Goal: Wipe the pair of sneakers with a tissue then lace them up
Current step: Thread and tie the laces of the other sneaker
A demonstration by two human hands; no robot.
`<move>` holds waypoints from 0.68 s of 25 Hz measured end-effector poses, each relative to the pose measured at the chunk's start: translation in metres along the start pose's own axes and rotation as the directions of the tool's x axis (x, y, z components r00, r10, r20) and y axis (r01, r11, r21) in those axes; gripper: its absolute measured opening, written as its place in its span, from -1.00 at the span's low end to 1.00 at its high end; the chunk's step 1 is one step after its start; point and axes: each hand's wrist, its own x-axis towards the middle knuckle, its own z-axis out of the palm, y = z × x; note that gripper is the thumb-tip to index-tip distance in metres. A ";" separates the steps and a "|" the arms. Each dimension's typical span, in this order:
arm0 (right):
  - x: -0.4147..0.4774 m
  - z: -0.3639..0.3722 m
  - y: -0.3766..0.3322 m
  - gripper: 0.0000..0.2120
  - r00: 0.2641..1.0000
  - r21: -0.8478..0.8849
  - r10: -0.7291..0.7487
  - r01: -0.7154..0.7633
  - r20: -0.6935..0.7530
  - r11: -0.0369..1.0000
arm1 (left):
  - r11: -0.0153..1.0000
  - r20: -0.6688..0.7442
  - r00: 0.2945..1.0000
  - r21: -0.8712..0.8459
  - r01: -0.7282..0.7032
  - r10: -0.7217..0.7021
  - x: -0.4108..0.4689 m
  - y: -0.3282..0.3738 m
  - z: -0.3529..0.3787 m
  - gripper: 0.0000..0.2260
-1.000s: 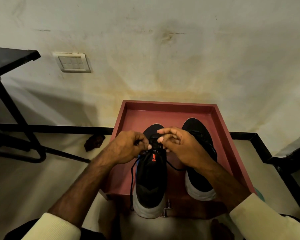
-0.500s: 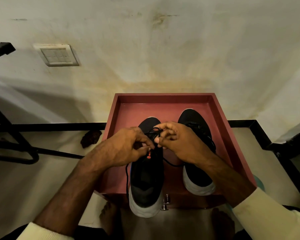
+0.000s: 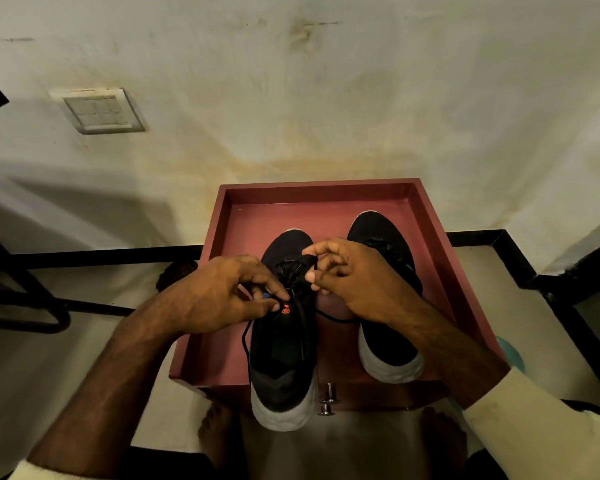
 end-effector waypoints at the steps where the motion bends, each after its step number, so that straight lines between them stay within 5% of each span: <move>1: -0.001 0.000 0.000 -0.68 1.000 0.003 -0.001 0.001 0.004 1.000 | 1.000 -0.006 1.000 -0.025 0.017 -0.017 -0.001 -0.001 0.000 -0.80; 5: -0.001 -0.001 -0.001 -0.68 1.000 -0.004 -0.001 0.001 0.018 1.000 | 0.981 -0.014 0.992 -0.151 0.123 -0.126 -0.003 -0.004 -0.001 -0.79; 11: 0.000 0.003 0.000 -0.69 1.000 0.000 0.003 -0.003 0.030 1.000 | 0.979 0.040 0.989 -0.141 0.148 -0.144 -0.006 -0.009 0.002 -0.74; 17: 0.002 0.006 0.000 -0.68 0.999 -0.001 0.001 -0.001 0.040 1.000 | 0.978 -0.052 0.982 -0.107 0.177 -0.183 0.008 -0.018 0.013 -0.84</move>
